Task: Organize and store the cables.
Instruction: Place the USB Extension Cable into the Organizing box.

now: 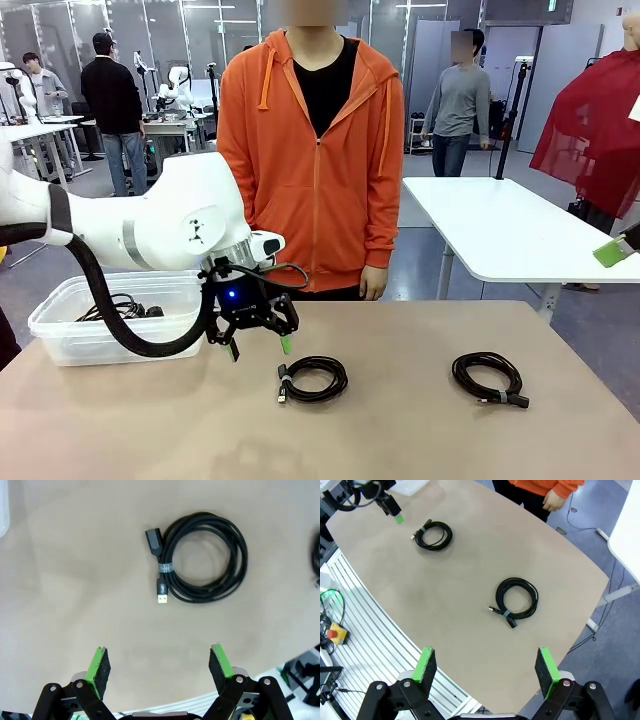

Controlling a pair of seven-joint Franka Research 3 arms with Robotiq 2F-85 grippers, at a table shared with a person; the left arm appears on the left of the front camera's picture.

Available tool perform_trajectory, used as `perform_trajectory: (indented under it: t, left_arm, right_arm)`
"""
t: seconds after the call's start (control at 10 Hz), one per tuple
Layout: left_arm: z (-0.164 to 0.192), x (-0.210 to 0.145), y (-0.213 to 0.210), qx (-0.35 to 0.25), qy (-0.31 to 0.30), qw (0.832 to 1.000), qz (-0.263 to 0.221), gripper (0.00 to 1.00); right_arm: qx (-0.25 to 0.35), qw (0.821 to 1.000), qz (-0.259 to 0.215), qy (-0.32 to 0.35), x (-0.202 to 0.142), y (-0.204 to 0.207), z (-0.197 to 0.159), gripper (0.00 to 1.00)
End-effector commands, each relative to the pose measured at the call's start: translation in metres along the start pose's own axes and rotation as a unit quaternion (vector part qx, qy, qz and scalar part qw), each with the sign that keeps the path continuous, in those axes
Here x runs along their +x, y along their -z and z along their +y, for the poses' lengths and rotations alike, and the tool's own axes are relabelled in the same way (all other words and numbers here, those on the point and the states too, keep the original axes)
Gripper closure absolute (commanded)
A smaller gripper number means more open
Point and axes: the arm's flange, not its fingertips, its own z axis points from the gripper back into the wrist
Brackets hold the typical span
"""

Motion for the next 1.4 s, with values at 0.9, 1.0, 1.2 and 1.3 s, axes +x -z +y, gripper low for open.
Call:
perform_trajectory:
  t: [0.9,1.0,1.2,1.3]
  left_arm:
    - [-0.031,0.059,0.082,0.078,-0.072,0.994,0.014,0.00]
    - [-0.032,0.061,0.089,0.079,-0.067,0.994,0.031,0.00]
    - [-0.031,0.062,0.094,0.084,-0.063,0.994,0.033,0.00]
    - [-0.030,0.063,0.097,0.086,-0.060,0.994,0.027,0.00]
  right_arm:
    - [-0.002,1.000,0.001,-0.002,0.000,0.000,0.000,0.00]
    - [-0.002,1.000,0.001,-0.002,0.000,0.000,0.000,0.00]
    - [-0.002,1.000,0.001,-0.002,0.000,0.000,0.000,0.00]
    - [-0.002,1.000,0.001,-0.002,0.000,0.000,0.000,0.00]
